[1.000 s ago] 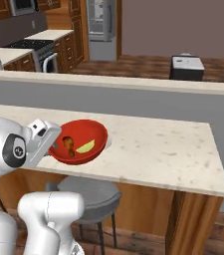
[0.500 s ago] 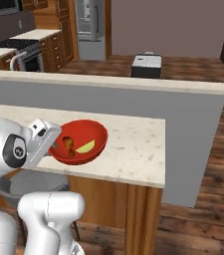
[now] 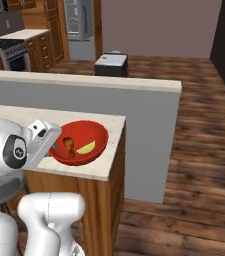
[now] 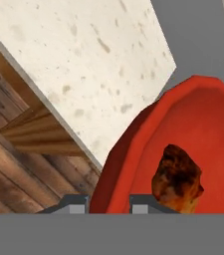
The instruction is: Pick the chicken drumstick and lemon wedge from their plates and place them in the bowl. Then put the bowl in the fridge.
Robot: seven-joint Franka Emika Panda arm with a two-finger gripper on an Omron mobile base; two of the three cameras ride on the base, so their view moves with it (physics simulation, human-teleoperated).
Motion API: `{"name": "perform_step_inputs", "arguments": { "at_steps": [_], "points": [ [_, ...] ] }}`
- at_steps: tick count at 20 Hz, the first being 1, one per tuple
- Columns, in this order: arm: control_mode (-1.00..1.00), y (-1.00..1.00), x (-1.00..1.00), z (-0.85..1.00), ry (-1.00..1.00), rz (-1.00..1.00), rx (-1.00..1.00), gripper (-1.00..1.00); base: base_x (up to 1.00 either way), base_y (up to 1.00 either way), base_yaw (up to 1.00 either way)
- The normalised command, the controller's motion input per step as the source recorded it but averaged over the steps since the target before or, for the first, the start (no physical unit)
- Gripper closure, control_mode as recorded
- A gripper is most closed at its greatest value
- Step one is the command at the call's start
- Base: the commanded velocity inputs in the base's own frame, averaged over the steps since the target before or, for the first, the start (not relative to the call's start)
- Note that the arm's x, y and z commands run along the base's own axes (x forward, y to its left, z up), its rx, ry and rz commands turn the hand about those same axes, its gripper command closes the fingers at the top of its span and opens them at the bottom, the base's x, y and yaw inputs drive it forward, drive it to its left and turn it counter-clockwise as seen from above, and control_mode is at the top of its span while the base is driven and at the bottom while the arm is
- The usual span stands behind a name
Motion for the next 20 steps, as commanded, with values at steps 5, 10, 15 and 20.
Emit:
{"name": "perform_step_inputs", "arguments": {
  "at_steps": [5, 10, 15, 20],
  "points": [
    [1.0, 0.0, 0.0, 0.0, 0.0, 0.0, 0.0, 1.0, 0.17, -0.84, 0.0],
    [1.0, 0.0, 0.0, 0.0, 0.0, 0.0, 0.0, 1.0, 0.19, -0.84, 0.0],
    [1.0, 0.0, 0.0, 0.0, 0.0, 0.0, 0.0, 1.0, 0.26, -0.78, 0.0],
    [1.0, 0.0, 0.0, 0.0, 0.0, 0.0, 0.0, 1.0, 0.41, -0.65, 0.0]
  ]
}}
